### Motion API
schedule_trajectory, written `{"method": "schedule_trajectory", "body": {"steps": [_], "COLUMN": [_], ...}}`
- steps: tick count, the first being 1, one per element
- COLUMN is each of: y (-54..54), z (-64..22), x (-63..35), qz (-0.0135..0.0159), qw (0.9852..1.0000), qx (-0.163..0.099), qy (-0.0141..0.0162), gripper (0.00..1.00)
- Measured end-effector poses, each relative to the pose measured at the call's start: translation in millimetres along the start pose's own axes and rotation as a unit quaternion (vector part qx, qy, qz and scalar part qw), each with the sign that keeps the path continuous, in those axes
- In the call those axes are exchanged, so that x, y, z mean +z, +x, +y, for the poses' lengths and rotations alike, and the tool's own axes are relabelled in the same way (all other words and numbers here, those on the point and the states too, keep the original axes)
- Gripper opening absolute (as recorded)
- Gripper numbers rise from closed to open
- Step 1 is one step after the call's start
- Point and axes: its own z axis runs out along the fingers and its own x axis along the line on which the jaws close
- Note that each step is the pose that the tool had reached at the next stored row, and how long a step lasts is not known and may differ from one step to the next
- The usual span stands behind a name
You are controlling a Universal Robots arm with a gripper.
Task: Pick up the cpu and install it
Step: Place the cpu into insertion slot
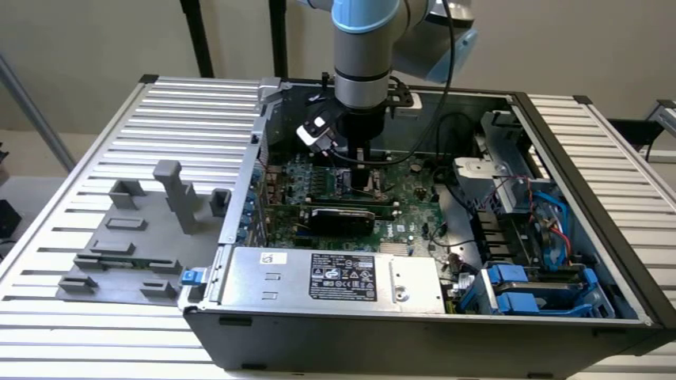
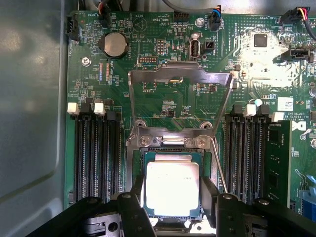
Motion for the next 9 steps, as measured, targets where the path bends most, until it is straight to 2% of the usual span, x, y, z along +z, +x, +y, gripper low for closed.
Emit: {"method": "schedule_trajectory", "body": {"steps": [9], "y": [1.9], "z": [0.5], "x": [0.0], "qz": [0.0000], "qw": [1.0000], "qx": [0.000], "qy": [-0.0001], "gripper": [0.54]}}
